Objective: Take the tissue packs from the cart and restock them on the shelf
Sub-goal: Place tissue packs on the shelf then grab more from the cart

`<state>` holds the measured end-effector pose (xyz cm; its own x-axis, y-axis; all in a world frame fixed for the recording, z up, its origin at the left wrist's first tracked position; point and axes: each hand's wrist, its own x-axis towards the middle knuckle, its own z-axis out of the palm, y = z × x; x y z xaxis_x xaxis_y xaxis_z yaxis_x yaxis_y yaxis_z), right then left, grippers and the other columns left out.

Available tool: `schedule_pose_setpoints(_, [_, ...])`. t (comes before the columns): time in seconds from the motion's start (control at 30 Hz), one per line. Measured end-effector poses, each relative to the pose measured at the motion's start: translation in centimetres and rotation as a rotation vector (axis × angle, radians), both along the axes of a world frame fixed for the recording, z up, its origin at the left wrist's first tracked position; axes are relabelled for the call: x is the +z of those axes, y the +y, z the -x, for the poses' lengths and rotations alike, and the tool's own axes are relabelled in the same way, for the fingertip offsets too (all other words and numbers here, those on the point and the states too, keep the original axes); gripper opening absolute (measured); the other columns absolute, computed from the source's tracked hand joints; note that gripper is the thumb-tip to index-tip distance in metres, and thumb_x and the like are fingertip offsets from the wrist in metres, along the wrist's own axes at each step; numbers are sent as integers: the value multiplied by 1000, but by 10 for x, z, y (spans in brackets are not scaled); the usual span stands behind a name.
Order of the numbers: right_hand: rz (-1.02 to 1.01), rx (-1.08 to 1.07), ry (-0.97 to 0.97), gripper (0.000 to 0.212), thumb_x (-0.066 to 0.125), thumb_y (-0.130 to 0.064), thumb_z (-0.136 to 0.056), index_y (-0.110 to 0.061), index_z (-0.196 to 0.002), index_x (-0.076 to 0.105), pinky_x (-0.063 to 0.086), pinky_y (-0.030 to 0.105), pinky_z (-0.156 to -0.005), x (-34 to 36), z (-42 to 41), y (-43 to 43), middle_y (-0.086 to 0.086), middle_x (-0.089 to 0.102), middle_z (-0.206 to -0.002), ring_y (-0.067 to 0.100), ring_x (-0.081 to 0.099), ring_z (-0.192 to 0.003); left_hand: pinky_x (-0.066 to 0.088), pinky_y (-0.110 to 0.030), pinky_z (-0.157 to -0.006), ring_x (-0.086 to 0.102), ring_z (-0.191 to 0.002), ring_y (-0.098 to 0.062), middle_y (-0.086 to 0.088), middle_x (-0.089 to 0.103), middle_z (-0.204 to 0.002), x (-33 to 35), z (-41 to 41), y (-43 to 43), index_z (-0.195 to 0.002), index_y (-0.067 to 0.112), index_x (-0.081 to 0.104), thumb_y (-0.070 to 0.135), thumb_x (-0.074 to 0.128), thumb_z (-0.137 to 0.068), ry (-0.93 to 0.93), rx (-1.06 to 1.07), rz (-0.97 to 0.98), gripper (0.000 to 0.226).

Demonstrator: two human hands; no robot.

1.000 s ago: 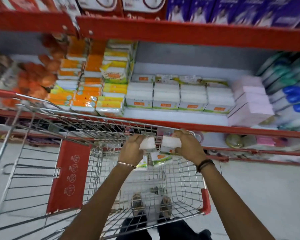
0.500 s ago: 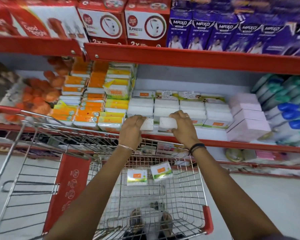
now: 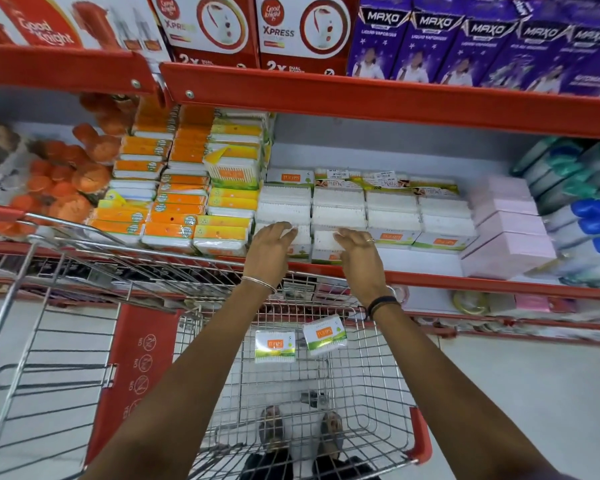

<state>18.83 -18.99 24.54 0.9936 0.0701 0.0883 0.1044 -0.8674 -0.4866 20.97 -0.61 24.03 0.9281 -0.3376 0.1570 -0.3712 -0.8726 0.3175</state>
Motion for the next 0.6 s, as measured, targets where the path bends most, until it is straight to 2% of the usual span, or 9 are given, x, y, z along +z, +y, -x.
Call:
schedule_pose_setpoints(0.1, [-67,-16,-95,39,52,12,-83,-2,-119,58,44,43,-105,-4,9,5,17,59,-128,32,48,-120,50,-50,-91,62,-104,-37,-21,66,-112,-4,9,3,-105,1,64,-15,68,-64,-58,5,60,45])
schedule_pose_setpoints(0.2, [-119,11,-193,28,54,-1,-88,-5,-115,60,40,32,-99,-10,26,11,12,63,-119,19,47,-111,45,-42,-91,56,-106,-32,-19,63,-113,-15,28,6,-106,4,61,-9,64,-72,-164,-8,152,37])
schedule_pose_setpoints(0.27, [-118,59,-188,24,51,-14,-91,-9,-112,60,39,29,-93,-22,44,15,10,64,-114,14,46,-106,38,-36,-88,51,-104,-25,-17,65,-109,-29,42,9,-104,6,60,-6,62,-74,-220,-39,191,33])
schedule_pose_setpoints(0.33, [-109,93,-138,26,45,-22,-92,-12,-109,61,44,30,-85,-41,63,16,7,66,-112,11,48,-103,37,-35,-83,48,-100,-23,-16,66,-104,-48,57,14,-102,8,58,-1,56,-76,-222,-80,198,27])
schedule_pose_setpoints(0.43, [-97,130,-15,25,47,-20,-92,-12,-109,63,49,32,-82,-81,81,14,8,67,-110,12,51,-102,45,-38,-77,53,-93,-25,-14,68,-101,-88,74,23,-103,11,56,9,47,-79,-98,-88,127,27])
schedule_pose_setpoints(0.5, [-84,145,130,22,53,-12,-91,-9,-112,61,52,38,-85,-111,86,10,12,65,-113,23,57,-102,53,-40,-74,59,-89,-31,-15,67,-103,-116,83,27,-105,9,57,12,44,-79,60,-94,96,30])
schedule_pose_setpoints(0.53, [-63,151,202,23,55,-9,-91,-8,-113,60,52,41,-86,-124,88,8,14,63,-115,29,59,-102,54,-42,-75,60,-90,-32,-16,66,-104,-129,86,30,-107,9,57,14,41,-80,138,-91,94,32])
schedule_pose_setpoints(0.6, [-30,175,319,23,53,-7,-92,-6,-114,60,51,44,-89,-150,88,5,15,62,-118,34,58,-105,51,-45,-85,55,-101,-32,-15,62,-110,-157,92,34,-112,8,56,21,35,-82,296,-28,151,38])
